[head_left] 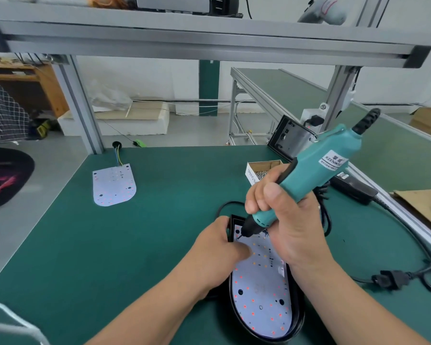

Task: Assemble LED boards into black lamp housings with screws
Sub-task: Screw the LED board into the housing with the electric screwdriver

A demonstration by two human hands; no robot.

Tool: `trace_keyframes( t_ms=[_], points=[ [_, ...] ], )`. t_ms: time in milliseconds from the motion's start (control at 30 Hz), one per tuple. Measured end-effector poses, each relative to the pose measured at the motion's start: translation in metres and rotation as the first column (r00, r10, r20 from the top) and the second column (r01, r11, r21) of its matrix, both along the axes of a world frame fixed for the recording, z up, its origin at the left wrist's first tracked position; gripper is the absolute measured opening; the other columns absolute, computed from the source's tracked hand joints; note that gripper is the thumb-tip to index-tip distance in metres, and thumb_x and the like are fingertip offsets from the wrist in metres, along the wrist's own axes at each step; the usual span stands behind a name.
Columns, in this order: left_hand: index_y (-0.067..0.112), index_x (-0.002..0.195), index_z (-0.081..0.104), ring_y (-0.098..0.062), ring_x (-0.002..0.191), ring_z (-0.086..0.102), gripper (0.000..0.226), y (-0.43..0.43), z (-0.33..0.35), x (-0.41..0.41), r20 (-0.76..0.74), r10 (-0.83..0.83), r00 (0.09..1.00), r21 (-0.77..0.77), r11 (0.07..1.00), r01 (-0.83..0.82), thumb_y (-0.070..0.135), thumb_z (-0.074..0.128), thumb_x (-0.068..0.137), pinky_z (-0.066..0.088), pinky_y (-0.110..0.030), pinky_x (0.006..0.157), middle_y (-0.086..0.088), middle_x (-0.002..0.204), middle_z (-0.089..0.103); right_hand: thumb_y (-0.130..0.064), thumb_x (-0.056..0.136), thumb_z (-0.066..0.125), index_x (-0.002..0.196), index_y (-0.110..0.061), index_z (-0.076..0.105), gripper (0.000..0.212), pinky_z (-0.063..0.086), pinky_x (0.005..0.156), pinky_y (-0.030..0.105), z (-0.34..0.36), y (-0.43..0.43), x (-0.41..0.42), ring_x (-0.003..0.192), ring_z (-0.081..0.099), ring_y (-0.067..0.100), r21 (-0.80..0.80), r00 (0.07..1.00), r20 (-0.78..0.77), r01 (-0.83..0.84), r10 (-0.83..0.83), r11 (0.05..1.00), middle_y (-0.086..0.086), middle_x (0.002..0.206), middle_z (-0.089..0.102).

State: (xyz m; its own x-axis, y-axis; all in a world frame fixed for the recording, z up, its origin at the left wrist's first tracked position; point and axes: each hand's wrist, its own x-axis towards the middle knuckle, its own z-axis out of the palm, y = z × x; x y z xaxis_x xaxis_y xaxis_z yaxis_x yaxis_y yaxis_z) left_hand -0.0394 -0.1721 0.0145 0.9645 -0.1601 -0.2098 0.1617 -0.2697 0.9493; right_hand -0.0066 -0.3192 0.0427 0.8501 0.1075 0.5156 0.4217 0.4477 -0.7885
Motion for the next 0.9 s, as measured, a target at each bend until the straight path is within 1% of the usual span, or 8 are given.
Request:
trace_keyframes(
  t_ms=[200, 400, 467, 567, 633, 700, 767, 900],
  points=[
    [0.02, 0.109, 0.064, -0.016, 0.081, 0.059, 0.037, 0.001, 0.003, -0.001, -0.017, -0.019, 1.0, 0.003, 1.0, 0.02, 0.026, 0.067, 0.073, 0.049, -0.037, 0.08, 0.002, 0.093, 0.066, -0.042, 0.089, 0.083, 0.113, -0.017, 0.063, 0.04, 0.045, 0.079, 0.041, 0.001, -0.004, -0.001, 0.074, 0.054, 0.028, -0.013, 0.999, 0.0, -0.038, 0.038, 0.999, 0.0, 0.076, 0.057],
    [0.023, 0.108, 0.066, -0.021, 0.096, 0.076, 0.029, 0.004, 0.003, -0.001, -0.021, 0.01, 1.0, 0.047, 0.999, -0.009, 0.024, 0.069, 0.079, 0.062, -0.047, 0.093, 0.001, 0.103, 0.078, -0.039, 0.097, 0.072, 0.121, -0.018, 0.06, 0.034, 0.048, 0.085, 0.036, 0.014, -0.026, 0.006, 0.081, 0.055, 0.021, 0.199, 0.998, 0.043, 0.03, -0.04, 0.979, -0.001, 0.079, 0.052],
    [0.026, 0.108, 0.068, -0.019, 0.097, 0.075, 0.027, 0.007, 0.003, 0.003, 0.003, 0.035, 0.999, 0.1, 0.994, -0.035, 0.032, 0.068, 0.081, 0.06, -0.049, 0.094, 0.004, 0.103, 0.078, -0.038, 0.1, 0.068, 0.117, -0.019, 0.061, 0.027, 0.048, 0.083, 0.033, 0.011, -0.034, 0.01, 0.08, 0.054, 0.018, 0.272, 0.995, -0.056, 0.098, -0.086, 0.957, -0.002, 0.078, 0.05],
    [0.036, 0.121, 0.065, -0.003, 0.103, 0.068, 0.044, 0.016, 0.006, 0.006, 0.04, 0.081, 0.996, 0.178, 0.98, -0.087, 0.065, 0.066, 0.089, 0.055, -0.037, 0.101, 0.017, 0.109, 0.073, -0.033, 0.108, 0.056, 0.108, -0.021, 0.063, 0.014, 0.049, 0.081, 0.031, 0.007, -0.045, 0.018, 0.078, 0.053, 0.015, 0.389, 0.978, -0.191, 0.154, -0.085, 0.908, -0.003, 0.077, 0.048],
    [0.036, 0.133, 0.059, -0.001, 0.091, 0.063, 0.049, 0.021, 0.006, 0.011, 0.067, 0.151, 0.986, 0.188, 0.969, -0.162, 0.068, 0.054, 0.096, 0.052, -0.035, 0.092, 0.016, 0.112, 0.07, -0.031, 0.108, 0.058, 0.103, -0.02, 0.065, 0.014, 0.05, 0.08, 0.031, 0.005, -0.048, 0.023, 0.077, 0.052, 0.015, 0.451, 0.967, -0.244, 0.177, -0.07, 0.875, -0.003, 0.077, 0.047],
    [0.032, 0.137, 0.057, -0.006, 0.064, 0.056, 0.035, 0.025, 0.003, 0.018, 0.087, 0.258, 0.962, 0.095, 0.959, -0.266, 0.042, 0.05, 0.105, 0.049, -0.03, 0.071, 0.009, 0.097, 0.073, -0.03, 0.105, 0.063, 0.1, -0.02, 0.067, 0.012, 0.051, 0.078, 0.03, 0.004, -0.05, 0.027, 0.076, 0.052, 0.015, 0.484, 0.96, -0.269, 0.202, -0.075, 0.851, -0.003, 0.076, 0.047],
    [0.024, 0.137, 0.057, -0.009, 0.057, 0.053, 0.038, 0.031, 0.001, 0.026, -0.004, 0.363, 0.932, -0.111, 0.926, -0.361, 0.012, 0.043, 0.104, 0.046, -0.027, 0.059, 0.004, 0.083, 0.072, -0.029, 0.103, 0.067, 0.097, -0.019, 0.068, 0.011, 0.051, 0.077, 0.03, 0.003, -0.052, 0.028, 0.075, 0.053, 0.016, 0.499, 0.957, -0.279, 0.213, -0.077, 0.84, -0.002, 0.076, 0.048],
    [-0.01, 0.143, 0.05, -0.023, 0.096, 0.072, 0.046, 0.05, 0.008, 0.036, -0.343, 0.295, 0.892, -0.612, 0.65, -0.45, -0.02, 0.034, 0.101, 0.061, -0.025, 0.073, -0.024, 0.121, 0.066, -0.028, 0.1, 0.071, 0.1, -0.017, 0.065, 0.012, 0.051, 0.076, 0.031, 0.002, -0.053, 0.028, 0.074, 0.053, 0.016, 0.512, 0.95, -0.305, 0.218, -0.061, 0.831, -0.002, 0.075, 0.049]
  ],
)
